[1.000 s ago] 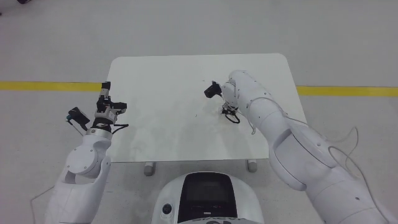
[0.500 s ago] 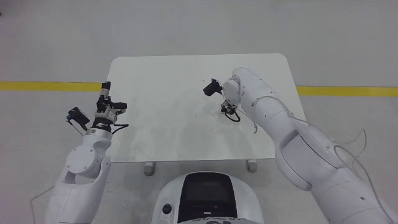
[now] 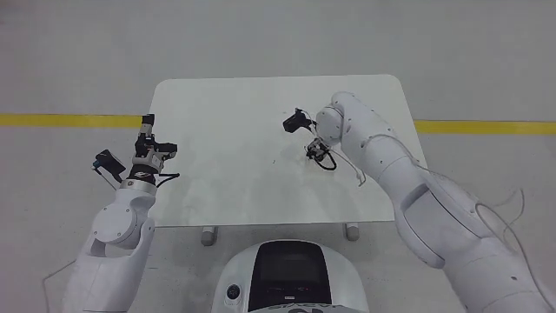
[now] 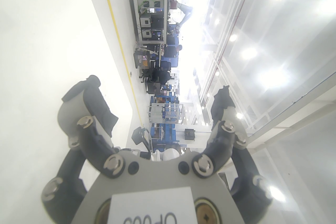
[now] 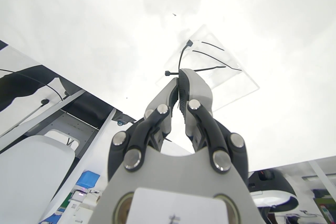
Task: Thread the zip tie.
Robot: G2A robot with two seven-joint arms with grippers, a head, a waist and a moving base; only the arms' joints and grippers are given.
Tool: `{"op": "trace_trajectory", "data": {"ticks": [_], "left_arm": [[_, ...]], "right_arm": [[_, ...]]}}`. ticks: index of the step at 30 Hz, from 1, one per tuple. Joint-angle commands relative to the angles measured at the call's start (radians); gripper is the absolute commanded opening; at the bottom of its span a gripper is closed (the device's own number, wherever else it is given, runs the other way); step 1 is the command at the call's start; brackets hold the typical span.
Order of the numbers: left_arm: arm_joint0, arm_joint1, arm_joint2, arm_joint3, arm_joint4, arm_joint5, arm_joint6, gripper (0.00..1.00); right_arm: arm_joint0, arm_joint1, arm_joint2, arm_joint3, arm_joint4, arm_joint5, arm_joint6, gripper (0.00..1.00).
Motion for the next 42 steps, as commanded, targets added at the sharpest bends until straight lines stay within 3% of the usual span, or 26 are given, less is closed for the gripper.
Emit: {"op": "trace_trajectory", "data": {"ticks": [1, 7, 24, 42], "left_arm": [[0.000, 0.000, 0.000, 0.000, 0.000, 0.000, 0.000, 1.00], [0.000, 0.000, 0.000, 0.000, 0.000, 0.000, 0.000, 1.00], [0.000, 0.000, 0.000, 0.000, 0.000, 0.000, 0.000, 1.00], [0.000, 0.000, 0.000, 0.000, 0.000, 0.000, 0.000, 1.00]], "right_arm": [[0.000, 0.000, 0.000, 0.000, 0.000, 0.000, 0.000, 0.00], [-0.006, 0.019, 0.039, -0.009, 0.044, 0.000, -0.034, 0.00], [-0.055, 0.111, 0.125, -0.120, 0.249, 0.000, 0.081, 0.00], [-0.058, 0.148, 0.197, -0.032, 0.449, 0.000, 0.106, 0.00]]}}
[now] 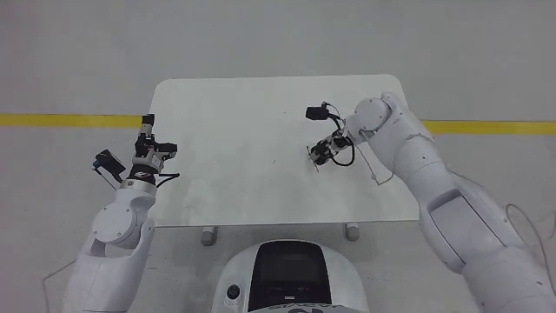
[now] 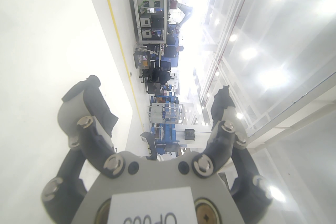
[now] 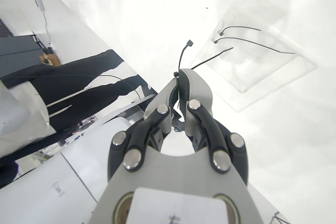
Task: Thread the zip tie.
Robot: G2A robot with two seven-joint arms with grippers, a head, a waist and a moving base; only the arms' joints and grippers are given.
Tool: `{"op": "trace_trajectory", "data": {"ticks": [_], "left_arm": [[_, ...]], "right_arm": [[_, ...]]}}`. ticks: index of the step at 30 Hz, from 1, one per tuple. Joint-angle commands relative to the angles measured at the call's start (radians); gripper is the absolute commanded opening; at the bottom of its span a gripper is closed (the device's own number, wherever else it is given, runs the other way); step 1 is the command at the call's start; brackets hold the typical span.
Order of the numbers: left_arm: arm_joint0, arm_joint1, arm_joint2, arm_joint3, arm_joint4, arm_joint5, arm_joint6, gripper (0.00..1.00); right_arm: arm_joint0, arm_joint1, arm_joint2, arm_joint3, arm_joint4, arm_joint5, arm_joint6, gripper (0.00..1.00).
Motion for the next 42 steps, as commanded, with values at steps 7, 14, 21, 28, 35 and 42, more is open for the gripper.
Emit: {"op": "trace_trajectory", "data": {"ticks": [7, 14, 21, 28, 35, 42], "left_arm": [[0.000, 0.000, 0.000, 0.000, 0.000, 0.000, 0.000, 1.00], [0.000, 0.000, 0.000, 0.000, 0.000, 0.000, 0.000, 1.00], [0.000, 0.000, 0.000, 0.000, 0.000, 0.000, 0.000, 1.00], [0.000, 0.000, 0.000, 0.000, 0.000, 0.000, 0.000, 1.00], [0.000, 0.000, 0.000, 0.000, 0.000, 0.000, 0.000, 1.00], [0.000, 0.000, 0.000, 0.000, 0.000, 0.000, 0.000, 1.00]], "right_arm": [[0.003, 0.009, -0.003, 0.016, 0.008, 0.000, -0.008, 0.00], [0.004, 0.000, -0.022, 0.042, 0.008, 0.000, -0.020, 0.00], [0.011, -0.005, -0.031, 0.050, 0.016, 0.000, -0.022, 0.00], [0.015, 0.003, -0.023, 0.046, 0.027, 0.000, -0.033, 0.00], [0.013, 0.013, -0.013, 0.042, 0.038, 0.000, -0.040, 0.00], [0.004, 0.009, -0.026, 0.048, 0.022, 0.019, -0.041, 0.00]]}}
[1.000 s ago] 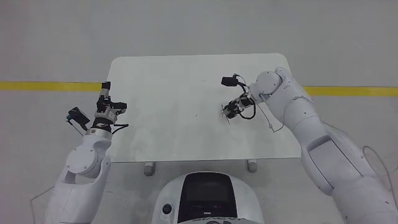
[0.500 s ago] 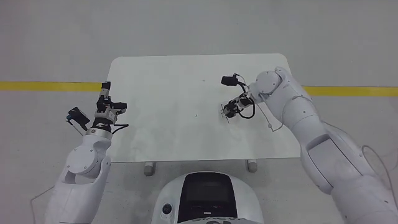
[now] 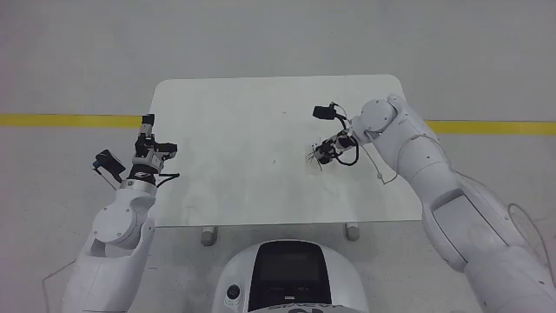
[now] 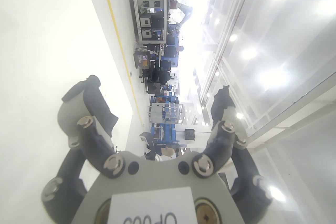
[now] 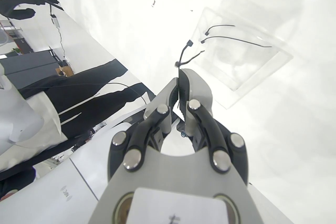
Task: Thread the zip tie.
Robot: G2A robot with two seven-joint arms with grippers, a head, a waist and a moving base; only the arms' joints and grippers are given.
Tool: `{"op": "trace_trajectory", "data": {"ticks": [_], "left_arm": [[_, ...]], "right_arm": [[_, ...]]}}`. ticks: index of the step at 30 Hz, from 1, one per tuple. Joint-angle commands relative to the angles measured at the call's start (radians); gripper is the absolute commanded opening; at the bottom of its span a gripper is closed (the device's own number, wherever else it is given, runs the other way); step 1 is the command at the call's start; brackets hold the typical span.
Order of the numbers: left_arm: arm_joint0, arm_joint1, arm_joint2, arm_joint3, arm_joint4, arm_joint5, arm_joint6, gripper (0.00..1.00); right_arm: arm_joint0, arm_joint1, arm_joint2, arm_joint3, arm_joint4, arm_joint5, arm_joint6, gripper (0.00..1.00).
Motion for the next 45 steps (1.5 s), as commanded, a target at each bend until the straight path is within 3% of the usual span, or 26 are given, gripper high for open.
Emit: {"op": "trace_trajectory", "data": {"ticks": [1, 13, 23, 32, 38, 45], "left_arm": [[0.000, 0.000, 0.000, 0.000, 0.000, 0.000, 0.000, 1.00], [0.000, 0.000, 0.000, 0.000, 0.000, 0.000, 0.000, 1.00], [0.000, 0.000, 0.000, 0.000, 0.000, 0.000, 0.000, 1.00], [0.000, 0.000, 0.000, 0.000, 0.000, 0.000, 0.000, 1.00], [0.000, 0.000, 0.000, 0.000, 0.000, 0.000, 0.000, 1.00], [0.000, 0.000, 0.000, 0.000, 0.000, 0.000, 0.000, 1.00]], "right_arm": [[-0.001, -0.002, -0.003, 0.002, 0.000, 0.002, 0.002, 0.00], [0.007, 0.006, 0.012, -0.022, 0.018, -0.018, 0.000, 0.00], [-0.042, 0.057, 0.084, -0.180, 0.060, -0.018, -0.011, 0.00], [-0.042, 0.057, 0.084, -0.180, 0.060, -0.018, -0.011, 0.00], [-0.072, 0.075, 0.180, -0.202, 0.256, 0.009, -0.016, 0.00], [-0.114, 0.085, 0.258, -0.213, 0.487, 0.100, 0.053, 0.00]]}}
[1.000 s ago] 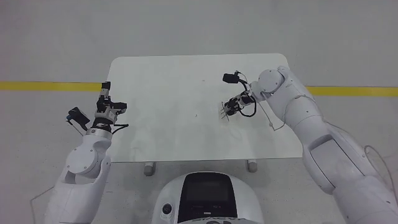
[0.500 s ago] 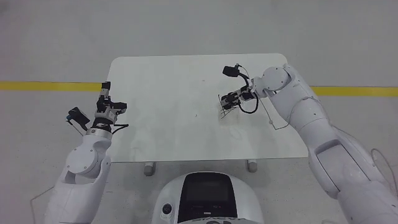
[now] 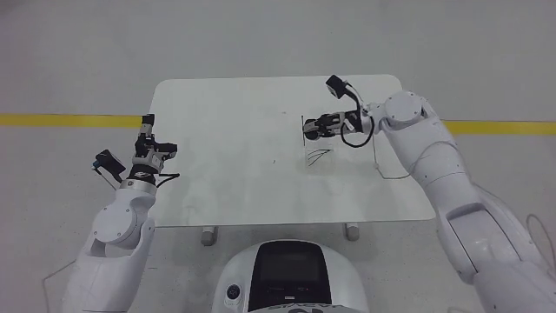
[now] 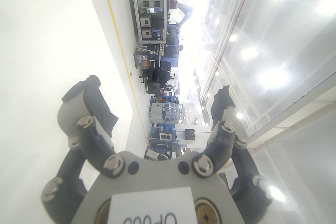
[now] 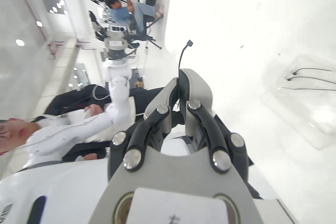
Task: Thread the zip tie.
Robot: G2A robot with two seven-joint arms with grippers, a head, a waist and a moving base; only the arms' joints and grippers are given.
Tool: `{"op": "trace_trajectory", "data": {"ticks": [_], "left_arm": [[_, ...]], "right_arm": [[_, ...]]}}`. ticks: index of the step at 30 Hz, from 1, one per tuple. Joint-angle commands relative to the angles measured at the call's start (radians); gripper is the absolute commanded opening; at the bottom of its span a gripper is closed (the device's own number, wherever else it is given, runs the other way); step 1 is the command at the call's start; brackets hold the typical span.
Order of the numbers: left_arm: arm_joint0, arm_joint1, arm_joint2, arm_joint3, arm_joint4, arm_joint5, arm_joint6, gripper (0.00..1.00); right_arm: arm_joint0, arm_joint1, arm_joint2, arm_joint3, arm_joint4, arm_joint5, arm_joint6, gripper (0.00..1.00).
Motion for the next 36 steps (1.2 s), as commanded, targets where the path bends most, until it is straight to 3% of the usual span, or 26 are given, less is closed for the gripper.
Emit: {"op": "trace_trajectory", "data": {"ticks": [1, 34, 36], "left_arm": [[0.000, 0.000, 0.000, 0.000, 0.000, 0.000, 0.000, 1.00], [0.000, 0.000, 0.000, 0.000, 0.000, 0.000, 0.000, 1.00], [0.000, 0.000, 0.000, 0.000, 0.000, 0.000, 0.000, 1.00]], "right_arm": [[-0.010, 0.001, 0.014, -0.002, 0.058, 0.024, 0.018, 0.00], [-0.015, 0.002, 0.022, -0.004, 0.088, 0.036, 0.033, 0.00], [-0.033, 0.004, 0.027, -0.036, 0.090, 0.036, -0.009, 0.00]]}}
